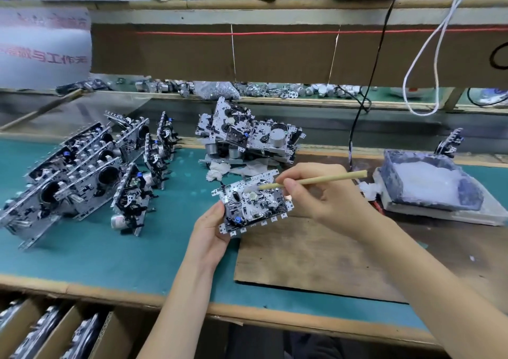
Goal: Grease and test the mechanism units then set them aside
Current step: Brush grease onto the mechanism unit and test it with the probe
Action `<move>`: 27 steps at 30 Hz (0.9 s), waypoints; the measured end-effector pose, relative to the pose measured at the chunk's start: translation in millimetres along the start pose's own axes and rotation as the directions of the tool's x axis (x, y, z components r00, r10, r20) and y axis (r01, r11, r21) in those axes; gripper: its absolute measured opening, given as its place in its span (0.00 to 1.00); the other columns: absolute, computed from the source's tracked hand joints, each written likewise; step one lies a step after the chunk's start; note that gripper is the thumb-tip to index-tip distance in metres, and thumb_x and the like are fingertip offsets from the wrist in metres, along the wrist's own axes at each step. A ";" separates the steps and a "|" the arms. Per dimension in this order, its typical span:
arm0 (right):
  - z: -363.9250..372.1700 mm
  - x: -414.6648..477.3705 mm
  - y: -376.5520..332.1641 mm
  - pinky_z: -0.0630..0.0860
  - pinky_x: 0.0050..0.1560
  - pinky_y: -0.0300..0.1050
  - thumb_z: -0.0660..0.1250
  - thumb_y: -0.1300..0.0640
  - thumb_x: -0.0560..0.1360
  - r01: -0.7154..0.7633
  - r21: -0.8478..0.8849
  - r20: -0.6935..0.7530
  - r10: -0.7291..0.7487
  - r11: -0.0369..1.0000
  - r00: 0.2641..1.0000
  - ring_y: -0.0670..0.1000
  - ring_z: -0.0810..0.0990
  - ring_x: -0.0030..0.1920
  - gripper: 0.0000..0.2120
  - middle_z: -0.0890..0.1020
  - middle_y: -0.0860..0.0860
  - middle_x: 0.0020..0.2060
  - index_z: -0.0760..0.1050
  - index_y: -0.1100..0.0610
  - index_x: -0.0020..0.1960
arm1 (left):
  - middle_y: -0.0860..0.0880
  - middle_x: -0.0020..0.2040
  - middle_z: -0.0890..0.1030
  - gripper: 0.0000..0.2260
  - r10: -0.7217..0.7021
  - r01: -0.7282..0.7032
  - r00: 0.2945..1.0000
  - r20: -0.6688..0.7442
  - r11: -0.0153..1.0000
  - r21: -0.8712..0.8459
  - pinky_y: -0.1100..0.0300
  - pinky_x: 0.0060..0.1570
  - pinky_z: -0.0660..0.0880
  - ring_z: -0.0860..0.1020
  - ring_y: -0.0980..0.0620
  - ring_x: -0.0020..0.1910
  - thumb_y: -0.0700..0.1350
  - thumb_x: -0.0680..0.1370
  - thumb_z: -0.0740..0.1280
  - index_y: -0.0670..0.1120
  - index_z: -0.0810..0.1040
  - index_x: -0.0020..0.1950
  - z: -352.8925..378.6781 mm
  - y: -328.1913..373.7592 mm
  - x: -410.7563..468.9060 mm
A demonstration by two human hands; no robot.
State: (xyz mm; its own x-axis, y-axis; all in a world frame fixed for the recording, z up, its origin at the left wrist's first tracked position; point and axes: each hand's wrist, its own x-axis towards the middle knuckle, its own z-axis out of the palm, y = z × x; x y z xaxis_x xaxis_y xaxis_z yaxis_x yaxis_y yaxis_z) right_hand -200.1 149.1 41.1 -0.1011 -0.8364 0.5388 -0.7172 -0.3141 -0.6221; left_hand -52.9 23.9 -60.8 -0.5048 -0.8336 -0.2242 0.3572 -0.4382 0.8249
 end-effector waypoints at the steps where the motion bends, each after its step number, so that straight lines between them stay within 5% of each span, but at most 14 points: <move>1: 0.9 0.3 0.6 0.74 0.31 0.45 0.62 0.59 0.74 0.004 0.000 0.005 -0.004 1.000 1.000 0.55 0.78 0.34 0.11 0.82 0.56 0.34 0.80 0.63 0.47 | 0.33 0.65 0.72 0.26 -0.001 0.001 1.000 -0.016 1.000 -0.007 0.50 0.54 0.72 0.72 0.39 0.60 0.45 0.72 0.61 0.33 0.69 0.68 0.6 0.4 -0.8; 3: 3.1 1.2 1.4 0.71 0.29 0.37 0.62 0.59 0.74 0.009 0.006 0.008 -0.009 1.000 1.000 0.53 0.76 0.33 0.10 0.82 0.56 0.34 0.80 0.63 0.47 | 0.32 0.67 0.71 0.21 -0.002 0.001 0.999 -0.037 1.000 -0.011 0.48 0.57 0.70 0.70 0.38 0.62 0.43 0.76 0.59 0.32 0.70 0.66 1.9 0.6 -1.1; 6: 6.1 2.4 3.0 0.74 0.33 0.50 0.62 0.61 0.74 -0.009 0.041 0.020 0.008 0.999 1.000 0.58 0.78 0.35 0.09 0.82 0.58 0.35 0.80 0.63 0.47 | 0.31 0.67 0.70 0.15 -0.001 0.001 0.999 -0.042 1.000 -0.009 0.49 0.54 0.70 0.71 0.39 0.60 0.42 0.80 0.57 0.34 0.71 0.62 0.0 -1.3 1.2; 15: 8.8 3.1 6.9 0.72 0.33 0.48 0.63 0.66 0.76 0.000 0.009 0.068 -0.001 1.000 0.998 0.54 0.75 0.33 0.06 0.80 0.56 0.33 0.79 0.65 0.47 | 0.34 0.64 0.74 0.18 -0.009 0.009 1.000 -0.009 0.999 -0.036 0.56 0.46 0.77 0.76 0.43 0.52 0.44 0.79 0.57 0.36 0.72 0.64 0.6 0.5 -0.1; 22: 10.9 4.1 9.7 0.72 0.34 0.49 0.63 0.66 0.76 0.002 -0.009 0.077 -0.002 1.000 0.997 0.54 0.75 0.33 0.06 0.80 0.56 0.33 0.79 0.65 0.47 | 0.34 0.65 0.73 0.19 -0.012 0.012 1.000 0.001 0.999 -0.032 0.52 0.51 0.74 0.74 0.41 0.58 0.43 0.81 0.55 0.34 0.70 0.67 -1.1 -0.5 1.6; 27: 10.7 4.7 11.0 0.72 0.34 0.49 0.63 0.65 0.76 -0.004 -0.007 0.077 0.004 1.000 0.997 0.57 0.75 0.34 0.06 0.80 0.56 0.34 0.79 0.64 0.47 | 0.39 0.55 0.80 0.19 0.019 -0.018 0.998 0.066 0.999 -0.030 0.57 0.44 0.78 0.80 0.46 0.49 0.45 0.77 0.59 0.36 0.74 0.63 -4.1 -2.9 3.9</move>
State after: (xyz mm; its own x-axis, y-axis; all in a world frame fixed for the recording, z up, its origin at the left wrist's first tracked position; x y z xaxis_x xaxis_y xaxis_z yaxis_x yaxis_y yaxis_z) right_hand -201.1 136.9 30.8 -0.0504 -0.8699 0.4907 -0.7216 -0.3079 -0.6200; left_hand -52.7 20.5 -66.3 -0.5486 -0.8179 -0.1733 0.3892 -0.4333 0.8129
